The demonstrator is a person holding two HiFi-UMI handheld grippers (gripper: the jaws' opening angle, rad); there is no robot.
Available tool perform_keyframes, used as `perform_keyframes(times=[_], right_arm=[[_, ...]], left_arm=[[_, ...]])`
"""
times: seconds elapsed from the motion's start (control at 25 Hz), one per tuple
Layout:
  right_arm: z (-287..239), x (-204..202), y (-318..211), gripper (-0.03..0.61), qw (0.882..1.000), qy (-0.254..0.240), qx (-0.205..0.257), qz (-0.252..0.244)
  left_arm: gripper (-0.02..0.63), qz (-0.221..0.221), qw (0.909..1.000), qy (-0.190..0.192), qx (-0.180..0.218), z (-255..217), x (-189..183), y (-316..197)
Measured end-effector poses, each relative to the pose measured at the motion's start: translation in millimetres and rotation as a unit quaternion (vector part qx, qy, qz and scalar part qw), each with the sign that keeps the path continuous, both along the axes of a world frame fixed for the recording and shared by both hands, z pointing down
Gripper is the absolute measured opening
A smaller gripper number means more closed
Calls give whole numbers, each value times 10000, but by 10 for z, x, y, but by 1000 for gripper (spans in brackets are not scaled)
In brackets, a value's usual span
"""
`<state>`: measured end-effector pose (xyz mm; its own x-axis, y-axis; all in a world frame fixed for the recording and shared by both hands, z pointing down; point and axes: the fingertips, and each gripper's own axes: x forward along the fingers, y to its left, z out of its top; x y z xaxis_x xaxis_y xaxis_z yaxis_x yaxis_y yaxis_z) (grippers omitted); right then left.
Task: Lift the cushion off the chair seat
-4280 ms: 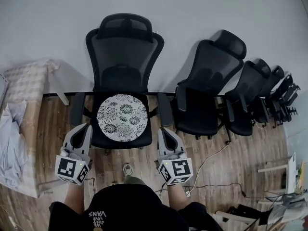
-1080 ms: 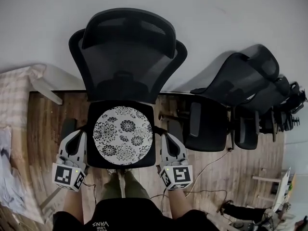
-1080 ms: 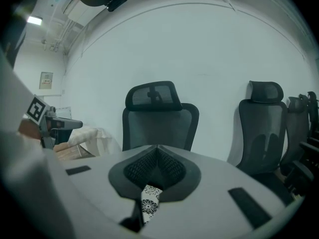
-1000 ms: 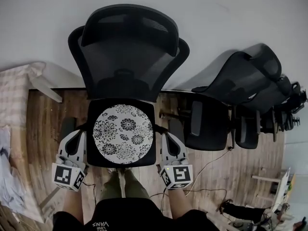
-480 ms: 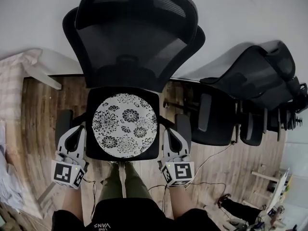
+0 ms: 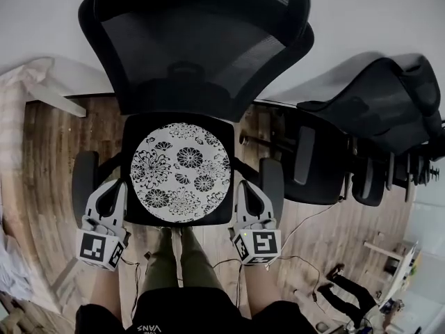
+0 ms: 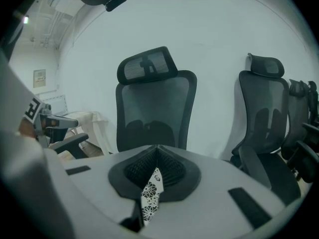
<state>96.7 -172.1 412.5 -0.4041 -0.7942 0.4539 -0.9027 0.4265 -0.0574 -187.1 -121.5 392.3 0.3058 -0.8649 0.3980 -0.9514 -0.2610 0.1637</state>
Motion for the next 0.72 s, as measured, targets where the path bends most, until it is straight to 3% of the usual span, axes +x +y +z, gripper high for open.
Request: perform_keyframes(times=[0.72], right_arm=[[910,-41,-1,17,9989,117,-463,6]], left_arm=[[12,60,9985,151,-518,912,134,-1]])
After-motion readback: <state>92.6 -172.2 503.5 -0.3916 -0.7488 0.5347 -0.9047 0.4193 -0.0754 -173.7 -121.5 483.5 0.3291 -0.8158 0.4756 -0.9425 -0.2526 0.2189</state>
